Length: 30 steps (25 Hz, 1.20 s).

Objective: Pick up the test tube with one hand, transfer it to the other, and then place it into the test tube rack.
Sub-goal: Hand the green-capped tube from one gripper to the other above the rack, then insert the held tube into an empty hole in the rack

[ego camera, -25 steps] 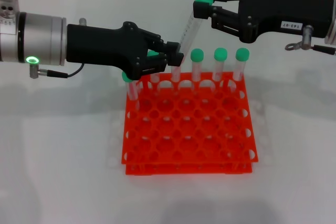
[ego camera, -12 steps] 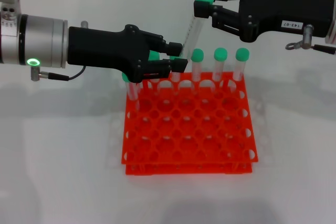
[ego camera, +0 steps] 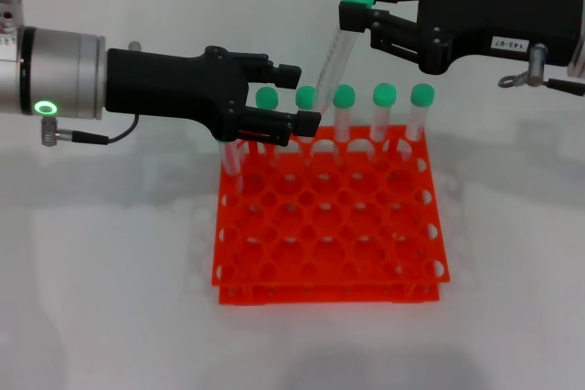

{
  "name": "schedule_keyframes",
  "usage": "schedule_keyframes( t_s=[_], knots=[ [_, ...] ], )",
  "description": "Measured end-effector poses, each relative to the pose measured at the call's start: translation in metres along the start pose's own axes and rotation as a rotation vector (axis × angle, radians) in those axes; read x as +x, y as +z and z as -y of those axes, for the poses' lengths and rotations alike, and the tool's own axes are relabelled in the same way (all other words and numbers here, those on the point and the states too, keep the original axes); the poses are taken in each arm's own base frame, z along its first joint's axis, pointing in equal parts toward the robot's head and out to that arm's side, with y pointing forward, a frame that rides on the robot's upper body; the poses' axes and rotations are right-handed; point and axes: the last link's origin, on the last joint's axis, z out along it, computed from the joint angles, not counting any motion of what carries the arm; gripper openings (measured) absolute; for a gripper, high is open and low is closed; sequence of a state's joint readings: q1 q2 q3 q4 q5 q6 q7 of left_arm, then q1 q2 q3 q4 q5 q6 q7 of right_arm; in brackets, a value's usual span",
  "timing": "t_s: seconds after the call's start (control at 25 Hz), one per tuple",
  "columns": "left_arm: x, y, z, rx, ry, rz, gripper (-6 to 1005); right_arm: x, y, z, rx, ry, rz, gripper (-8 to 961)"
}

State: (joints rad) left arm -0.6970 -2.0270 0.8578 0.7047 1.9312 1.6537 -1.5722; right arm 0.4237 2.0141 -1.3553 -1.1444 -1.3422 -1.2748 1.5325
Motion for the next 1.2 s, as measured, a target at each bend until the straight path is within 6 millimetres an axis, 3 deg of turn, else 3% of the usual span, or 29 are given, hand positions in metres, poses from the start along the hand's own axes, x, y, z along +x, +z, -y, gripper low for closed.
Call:
schedule_keyframes(
  t_s=[0.28,1.2],
  knots=[
    [-0.001,-0.021,-0.002,0.061,-0.014,0.011,893,0.001,-0.002,0.0,0.006,0.004,-0.001,274],
    [-0.017,-0.098,-0.05,0.155,-0.117,-0.014,893,0.003,-0.003,-0.006,-0.023,0.009,-0.001,266]
  ],
)
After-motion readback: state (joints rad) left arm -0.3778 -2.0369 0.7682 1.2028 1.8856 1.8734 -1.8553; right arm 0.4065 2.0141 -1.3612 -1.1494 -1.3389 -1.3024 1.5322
